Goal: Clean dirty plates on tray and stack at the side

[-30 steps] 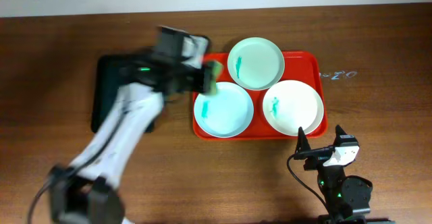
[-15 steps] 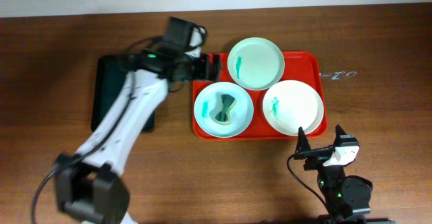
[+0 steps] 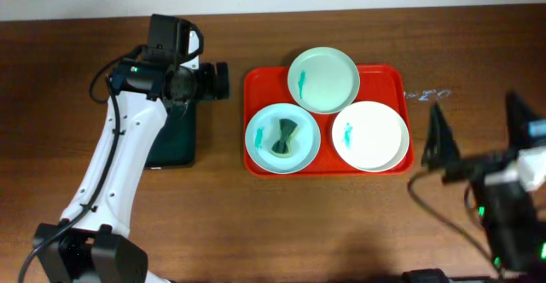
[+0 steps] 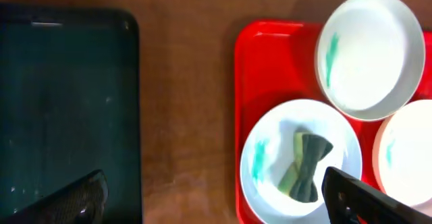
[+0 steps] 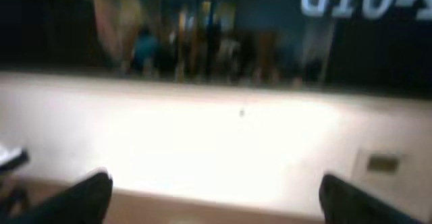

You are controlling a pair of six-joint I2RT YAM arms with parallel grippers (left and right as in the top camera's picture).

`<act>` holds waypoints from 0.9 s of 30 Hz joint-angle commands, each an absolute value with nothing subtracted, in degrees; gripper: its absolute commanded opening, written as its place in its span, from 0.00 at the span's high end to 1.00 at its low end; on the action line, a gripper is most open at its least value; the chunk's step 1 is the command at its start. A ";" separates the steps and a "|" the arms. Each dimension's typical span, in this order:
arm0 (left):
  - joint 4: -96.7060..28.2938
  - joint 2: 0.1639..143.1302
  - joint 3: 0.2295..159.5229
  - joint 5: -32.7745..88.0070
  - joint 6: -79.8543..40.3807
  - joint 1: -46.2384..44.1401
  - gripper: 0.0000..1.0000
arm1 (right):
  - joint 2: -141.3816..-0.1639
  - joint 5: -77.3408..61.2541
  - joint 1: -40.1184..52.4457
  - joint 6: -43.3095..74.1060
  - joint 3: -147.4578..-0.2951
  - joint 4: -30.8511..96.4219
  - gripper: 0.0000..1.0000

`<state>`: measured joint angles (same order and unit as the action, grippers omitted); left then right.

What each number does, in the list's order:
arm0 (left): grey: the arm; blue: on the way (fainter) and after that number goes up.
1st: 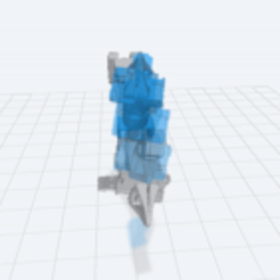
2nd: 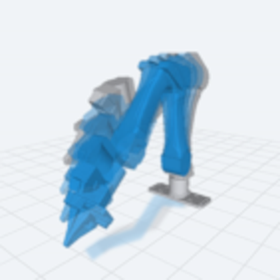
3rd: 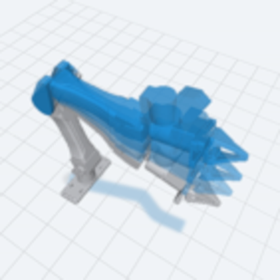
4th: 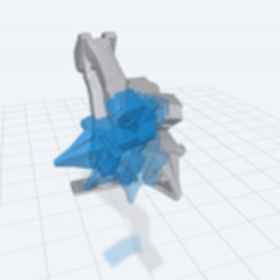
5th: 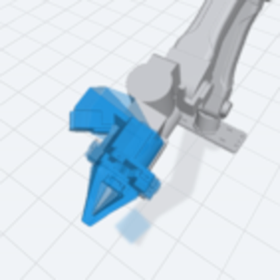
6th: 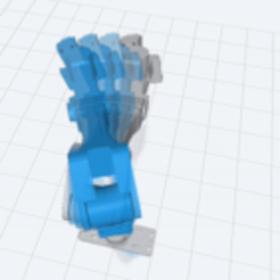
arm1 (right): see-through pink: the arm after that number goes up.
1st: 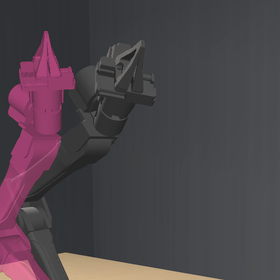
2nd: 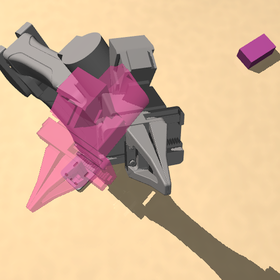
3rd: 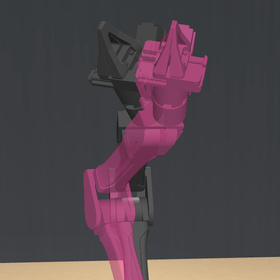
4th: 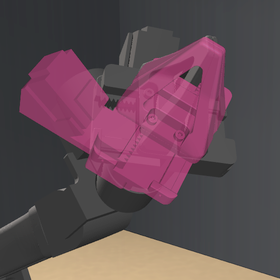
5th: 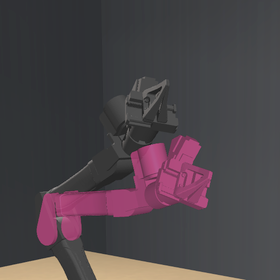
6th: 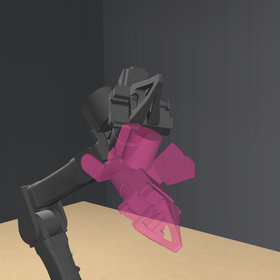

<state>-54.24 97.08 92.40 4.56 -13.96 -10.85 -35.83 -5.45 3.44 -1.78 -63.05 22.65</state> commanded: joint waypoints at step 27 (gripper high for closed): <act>-47.33 108.20 86.17 19.79 -12.29 -20.84 0.60 | -122.10 -15.27 15.75 13.78 -85.41 51.35 0.96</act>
<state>-49.50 103.26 86.94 16.45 -12.95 -17.43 -121.10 -14.59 15.75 13.72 -85.60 52.10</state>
